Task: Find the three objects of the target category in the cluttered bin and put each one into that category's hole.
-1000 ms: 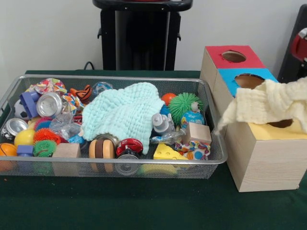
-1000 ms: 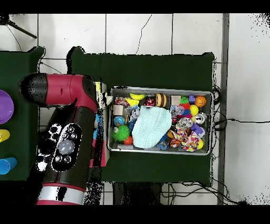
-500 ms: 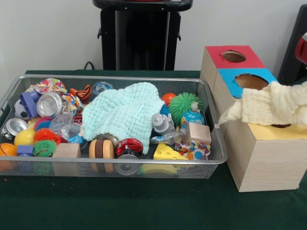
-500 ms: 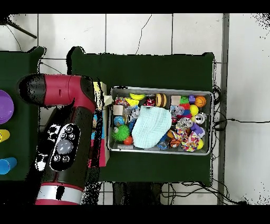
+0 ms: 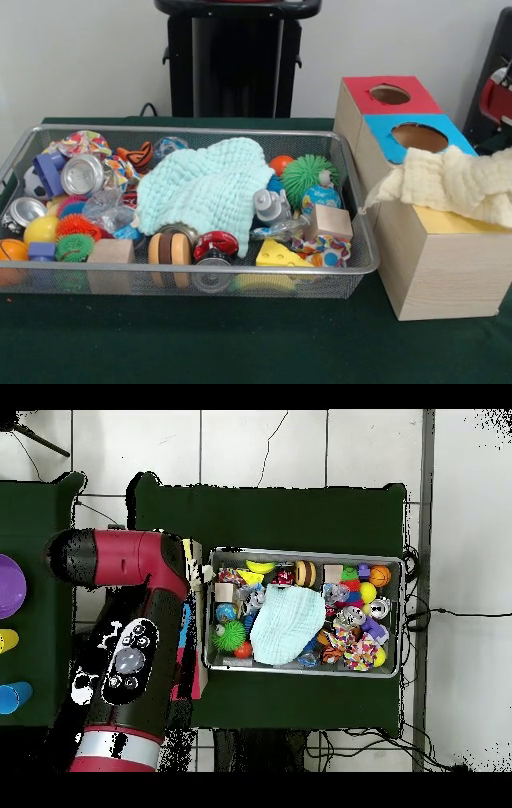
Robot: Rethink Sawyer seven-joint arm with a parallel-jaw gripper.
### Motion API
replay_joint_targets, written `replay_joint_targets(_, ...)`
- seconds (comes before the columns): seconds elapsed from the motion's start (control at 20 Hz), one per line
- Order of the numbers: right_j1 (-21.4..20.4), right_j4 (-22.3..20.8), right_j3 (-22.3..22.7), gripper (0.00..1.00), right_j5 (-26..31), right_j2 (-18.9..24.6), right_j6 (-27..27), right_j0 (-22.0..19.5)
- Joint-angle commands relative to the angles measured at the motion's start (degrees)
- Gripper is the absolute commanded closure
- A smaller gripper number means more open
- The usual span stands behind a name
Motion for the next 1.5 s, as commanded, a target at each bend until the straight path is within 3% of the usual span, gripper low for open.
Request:
replay_joint_targets(0.05,2.4,-1.8,6.7,1.00,-3.7,1.5,8.5,-1.9)
replay_joint_targets(0.45,0.0,-2.6,10.9,1.00,-6.2,1.3,6.8,-2.0)
replay_joint_targets(0.75,-3.8,-2.8,17.9,1.00,-7.9,1.6,5.4,-1.8)
replay_joint_targets(1.0,-4.8,-3.2,20.8,1.00,-9.9,1.2,5.4,-1.3)
replay_joint_targets(1.3,-3.0,-3.6,22.8,1.00,-16.6,2.7,4.2,-2.9)
replay_joint_targets(1.5,-0.5,-3.2,20.8,1.00,-17.7,2.1,5.6,-2.5)
